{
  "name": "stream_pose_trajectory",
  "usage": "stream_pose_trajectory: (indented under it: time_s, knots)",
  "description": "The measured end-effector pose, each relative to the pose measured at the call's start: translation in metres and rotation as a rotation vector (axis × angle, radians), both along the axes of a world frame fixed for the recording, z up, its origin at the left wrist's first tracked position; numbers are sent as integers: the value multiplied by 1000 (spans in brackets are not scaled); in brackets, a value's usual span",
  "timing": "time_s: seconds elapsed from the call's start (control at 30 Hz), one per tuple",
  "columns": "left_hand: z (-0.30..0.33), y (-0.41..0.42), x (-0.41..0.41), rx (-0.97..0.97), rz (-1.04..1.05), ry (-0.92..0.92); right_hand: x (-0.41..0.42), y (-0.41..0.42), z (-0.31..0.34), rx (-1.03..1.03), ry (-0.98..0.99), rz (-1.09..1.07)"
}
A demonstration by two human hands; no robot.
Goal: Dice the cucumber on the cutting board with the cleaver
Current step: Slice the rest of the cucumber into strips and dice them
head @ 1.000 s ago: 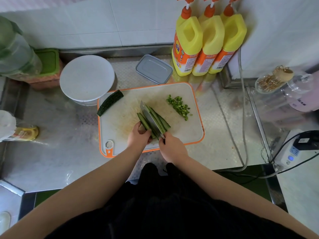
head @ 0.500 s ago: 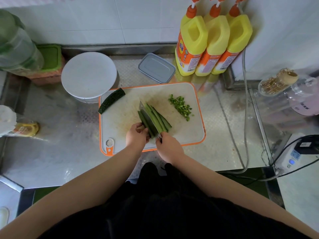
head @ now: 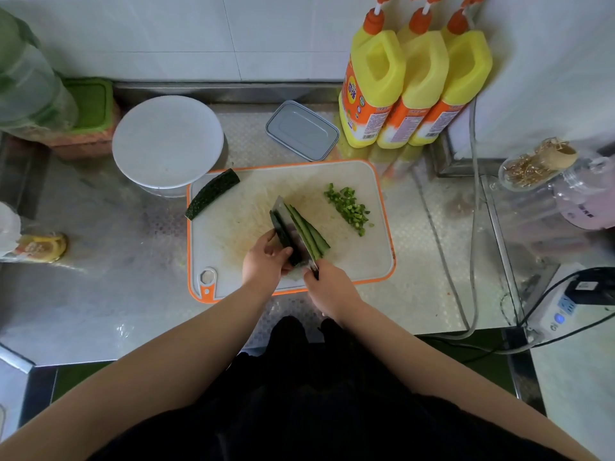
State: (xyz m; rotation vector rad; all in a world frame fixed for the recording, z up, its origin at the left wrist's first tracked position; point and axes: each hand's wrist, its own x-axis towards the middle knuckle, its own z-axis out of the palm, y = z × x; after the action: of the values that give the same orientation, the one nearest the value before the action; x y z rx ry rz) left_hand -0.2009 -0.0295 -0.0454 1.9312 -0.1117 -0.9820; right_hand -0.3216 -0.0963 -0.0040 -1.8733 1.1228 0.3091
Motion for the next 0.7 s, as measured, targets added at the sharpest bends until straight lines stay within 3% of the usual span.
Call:
stream_pose_trajectory:
  time_s: [0.27,0.7]
  knots:
    - [7,2,5,4,-133,3,4,0,0,10,-1,10]
    - [11,5,-1,-48,-102,37,2,3,-3,22,-25,-1]
